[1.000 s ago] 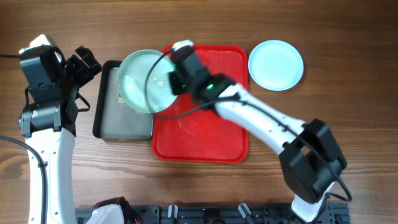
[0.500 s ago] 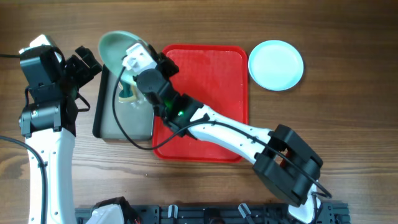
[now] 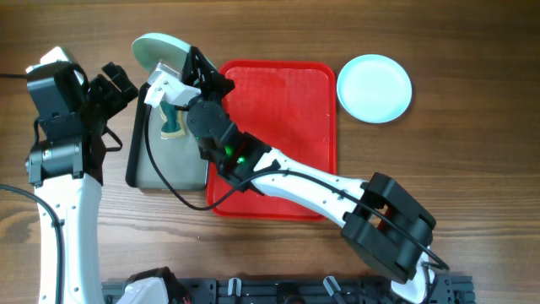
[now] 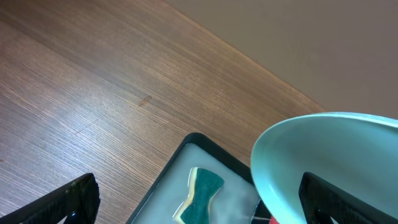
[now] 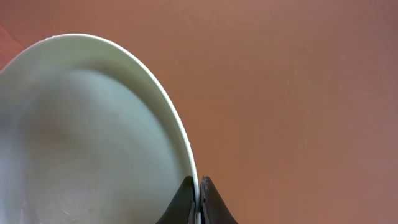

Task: Clean dirty plates on tray and stack at the side
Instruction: 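Carry the held plate right over the red tray toward the plate stack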

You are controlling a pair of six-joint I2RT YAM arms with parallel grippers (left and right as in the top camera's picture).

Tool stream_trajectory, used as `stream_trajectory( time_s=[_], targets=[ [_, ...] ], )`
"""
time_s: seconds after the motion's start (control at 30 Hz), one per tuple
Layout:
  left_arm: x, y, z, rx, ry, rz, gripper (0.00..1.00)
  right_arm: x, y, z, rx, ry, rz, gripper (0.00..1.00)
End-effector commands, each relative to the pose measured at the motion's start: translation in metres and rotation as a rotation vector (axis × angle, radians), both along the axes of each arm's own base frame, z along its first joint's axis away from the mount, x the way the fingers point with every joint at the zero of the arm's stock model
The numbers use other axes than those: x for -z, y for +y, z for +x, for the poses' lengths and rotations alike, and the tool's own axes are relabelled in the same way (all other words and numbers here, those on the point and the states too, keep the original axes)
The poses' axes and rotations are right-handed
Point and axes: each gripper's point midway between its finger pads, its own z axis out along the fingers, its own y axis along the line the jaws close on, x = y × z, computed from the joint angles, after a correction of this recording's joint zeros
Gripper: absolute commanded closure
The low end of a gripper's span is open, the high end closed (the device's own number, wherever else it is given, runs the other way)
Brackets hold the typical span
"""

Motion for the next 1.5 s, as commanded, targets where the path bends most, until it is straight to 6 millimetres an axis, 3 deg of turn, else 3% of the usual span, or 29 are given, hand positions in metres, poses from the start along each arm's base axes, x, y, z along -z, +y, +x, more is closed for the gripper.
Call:
stream_trajectory(
  time_s=[0.0,0.23,0.57,0.7,1.03,1.13,1.33,1.47],
  targets=[
    [-0.002,0.002,0.0,-0.01,-0.008,-0.007,0.0,-0.015,0.006,-0.006,-0.035,-0.009,0.056,0.96],
    [-0.002,0.002,0.0,-0.01,-0.008,-0.007,0.0,0.012,0.015,-0.009,-0.086,0.096,0.053,0.96],
    [-0.002,0.002,0.0,-0.01,-0.008,-0.007,0.0,0.016,0.019,-0.009,-0.116,0.123,0.079,0.96],
    [-0.002,0.002,0.0,-0.01,-0.008,-0.007,0.0,0.028,0.025,-0.013,-0.154,0.174,0.081,0.96],
    [-0.002,0.002,0.0,-0.01,-0.008,-0.007,0.0,0.033,0.02,-0.007,-0.141,0.22,0.159,0.96],
    [-0.002,0.002,0.0,-0.01,-0.008,-0.007,0.0,0.04,0.013,0.0,-0.114,0.278,0.267,0.96],
    [-0.002,0.002,0.0,-0.01,-0.008,-0.007,0.0,0.097,0.006,0.008,-0.221,0.669,0.461,0.96],
    [-0.002,0.002,0.0,-0.01,-0.008,-0.007,0.0,0.116,0.0,0.007,-0.28,0.911,0.619,0.96]
  ],
)
